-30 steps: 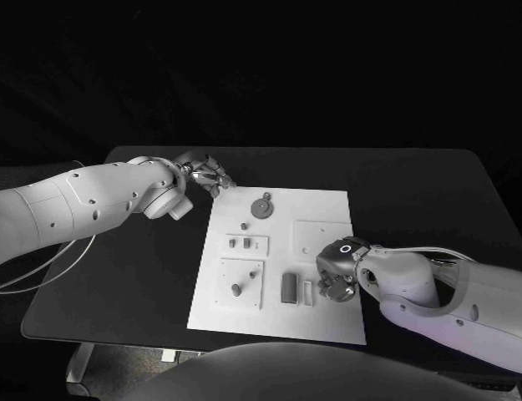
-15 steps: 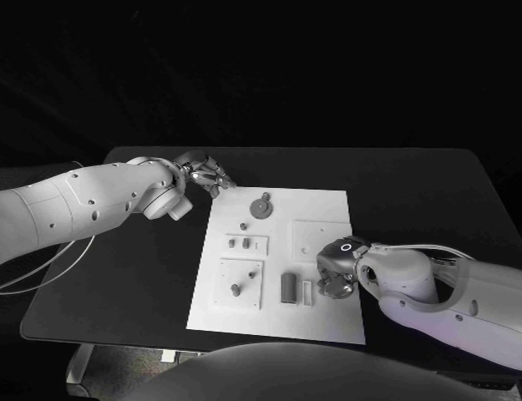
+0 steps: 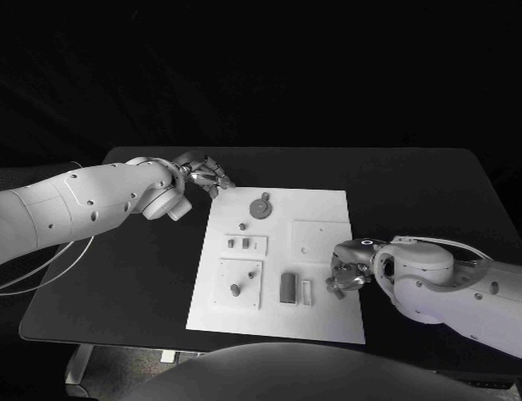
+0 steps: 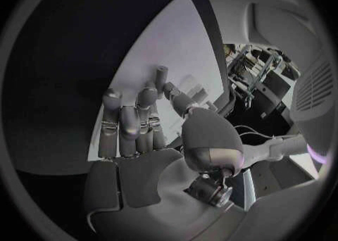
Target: Assemble the parts on the task board
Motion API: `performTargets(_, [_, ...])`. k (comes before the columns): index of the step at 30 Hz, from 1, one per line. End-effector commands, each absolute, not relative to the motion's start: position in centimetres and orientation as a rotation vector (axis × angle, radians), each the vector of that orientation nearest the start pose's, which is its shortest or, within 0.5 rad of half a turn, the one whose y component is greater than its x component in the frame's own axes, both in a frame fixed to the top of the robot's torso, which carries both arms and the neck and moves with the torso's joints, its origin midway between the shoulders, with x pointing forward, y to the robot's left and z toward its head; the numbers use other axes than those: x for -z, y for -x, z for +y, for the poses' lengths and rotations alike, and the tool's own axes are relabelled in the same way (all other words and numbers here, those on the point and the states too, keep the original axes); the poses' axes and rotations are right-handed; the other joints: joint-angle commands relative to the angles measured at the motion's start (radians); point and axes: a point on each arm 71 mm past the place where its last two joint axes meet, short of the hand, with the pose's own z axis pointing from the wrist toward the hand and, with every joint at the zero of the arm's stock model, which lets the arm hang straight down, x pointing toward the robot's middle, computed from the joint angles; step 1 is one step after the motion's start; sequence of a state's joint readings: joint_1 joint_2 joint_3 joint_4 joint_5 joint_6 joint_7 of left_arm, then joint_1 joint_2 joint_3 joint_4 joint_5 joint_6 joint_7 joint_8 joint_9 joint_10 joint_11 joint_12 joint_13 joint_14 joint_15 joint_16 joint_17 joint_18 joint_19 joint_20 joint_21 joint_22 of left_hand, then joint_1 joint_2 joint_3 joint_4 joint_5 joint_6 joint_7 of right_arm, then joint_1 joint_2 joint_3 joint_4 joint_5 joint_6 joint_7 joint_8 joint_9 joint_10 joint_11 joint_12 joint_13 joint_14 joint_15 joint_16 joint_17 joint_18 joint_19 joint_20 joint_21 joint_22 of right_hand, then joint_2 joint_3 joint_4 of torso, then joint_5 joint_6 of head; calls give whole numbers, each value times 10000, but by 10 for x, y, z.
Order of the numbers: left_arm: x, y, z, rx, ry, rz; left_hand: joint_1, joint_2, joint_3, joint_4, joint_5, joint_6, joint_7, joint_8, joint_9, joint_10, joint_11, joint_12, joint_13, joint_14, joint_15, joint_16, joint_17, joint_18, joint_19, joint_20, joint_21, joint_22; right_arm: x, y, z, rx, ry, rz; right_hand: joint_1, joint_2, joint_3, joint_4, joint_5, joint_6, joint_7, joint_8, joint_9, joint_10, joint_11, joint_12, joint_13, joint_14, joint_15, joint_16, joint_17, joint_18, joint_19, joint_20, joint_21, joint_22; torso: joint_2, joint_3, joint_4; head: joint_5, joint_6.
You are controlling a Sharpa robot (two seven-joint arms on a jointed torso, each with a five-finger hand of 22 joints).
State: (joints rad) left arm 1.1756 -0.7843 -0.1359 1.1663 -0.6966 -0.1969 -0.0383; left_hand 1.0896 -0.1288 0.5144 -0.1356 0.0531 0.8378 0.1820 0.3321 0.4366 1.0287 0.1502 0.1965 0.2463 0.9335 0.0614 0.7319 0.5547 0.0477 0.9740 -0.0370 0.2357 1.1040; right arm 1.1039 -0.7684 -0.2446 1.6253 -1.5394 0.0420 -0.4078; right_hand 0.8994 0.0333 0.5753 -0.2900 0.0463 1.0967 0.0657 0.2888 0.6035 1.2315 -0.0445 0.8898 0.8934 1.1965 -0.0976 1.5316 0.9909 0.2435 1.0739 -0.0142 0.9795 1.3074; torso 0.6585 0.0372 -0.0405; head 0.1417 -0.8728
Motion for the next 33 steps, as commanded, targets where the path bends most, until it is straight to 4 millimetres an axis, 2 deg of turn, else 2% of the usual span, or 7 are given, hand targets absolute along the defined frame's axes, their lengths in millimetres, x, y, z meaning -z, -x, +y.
performTargets(1, [262, -520, 290, 7312, 6629, 19435, 32, 37, -71, -15, -30, -40, 13, -44, 15, -44, 13, 43, -14, 78, -14, -62, 18, 158, 70, -13, -67, 15, 314, -394, -160, -4280, 1665, 23709, 80, 72, 23, -36, 36, 78, -27, 43, 71, 76, -25, 44, -6, 82, -9, 42, 12, 183, 48, -41, 61, 128, -3, -6, -2, -15, 2])
performTargets(4, [262, -520, 290, 7310, 6630, 19440, 33, 37, -72, -16, -30, -39, 12, -43, 16, -43, 13, 45, -14, 79, -14, -63, 20, 158, 70, -13, -68, 15, 313, -394, -162, -4465, 920, 23879, 88, 64, 21, -35, 35, 83, -30, 46, 72, 79, -28, 48, -4, 100, -14, 47, 36, 183, 53, -44, 64, 128, 0, -3, 3, -23, 2])
performTargets(11, [262, -520, 290, 7275, 6611, 19463, 32, 34, -76, -17, -30, -36, 12, -42, 17, -42, 12, 48, -15, 81, -15, -66, 25, 157, 71, -13, -69, 17, 315, -392, -160, -5333, -2023, 24690, 89, 25, -6, -30, 35, 116, -44, 58, 76, 108, -43, 61, -1, 142, -36, 57, 62, 183, 89, -58, 83, 127, -1, 3, -6, -30, 2])
performTargets(33, [263, -520, 289, 7254, 6571, 19522, 30, 33, -84, -16, -30, -36, 11, -43, 18, -42, 11, 55, -19, 84, -15, -77, 39, 157, 75, -14, -74, 20, 315, -389, -140, -5624, -2051, 24542, 74, 11, -24, -27, 36, 119, -49, 55, 73, 117, -49, 60, -2, 166, -52, 59, 75, 183, 102, -66, 86, 122, 3, 6, 4, -77, 2])
